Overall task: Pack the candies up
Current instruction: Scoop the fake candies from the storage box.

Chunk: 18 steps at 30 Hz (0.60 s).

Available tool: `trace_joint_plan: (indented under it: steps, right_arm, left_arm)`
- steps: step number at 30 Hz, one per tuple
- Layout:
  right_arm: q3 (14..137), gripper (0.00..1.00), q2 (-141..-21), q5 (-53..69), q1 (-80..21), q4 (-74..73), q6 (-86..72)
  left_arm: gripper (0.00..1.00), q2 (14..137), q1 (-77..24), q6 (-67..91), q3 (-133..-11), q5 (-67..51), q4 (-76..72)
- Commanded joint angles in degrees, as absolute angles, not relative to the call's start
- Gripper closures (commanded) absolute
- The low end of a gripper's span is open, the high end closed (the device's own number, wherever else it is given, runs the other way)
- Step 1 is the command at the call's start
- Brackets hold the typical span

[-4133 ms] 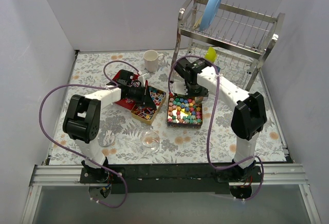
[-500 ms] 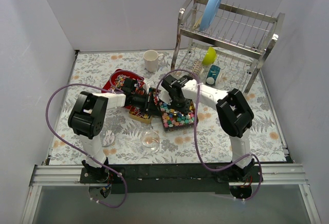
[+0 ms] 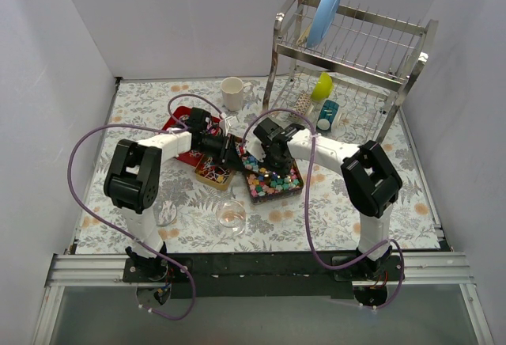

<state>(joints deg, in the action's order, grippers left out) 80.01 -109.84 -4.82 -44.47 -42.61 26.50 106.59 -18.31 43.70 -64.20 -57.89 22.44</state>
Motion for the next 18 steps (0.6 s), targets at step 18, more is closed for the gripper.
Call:
trace_joint_plan:
  steps: [18]
  right_arm:
    - [67.9,0.99,-96.4,1.2,-42.9,-33.9,27.4]
  left_arm:
    - [0.66,96.4,-8.6,40.3,-72.9,-54.5,42.4]
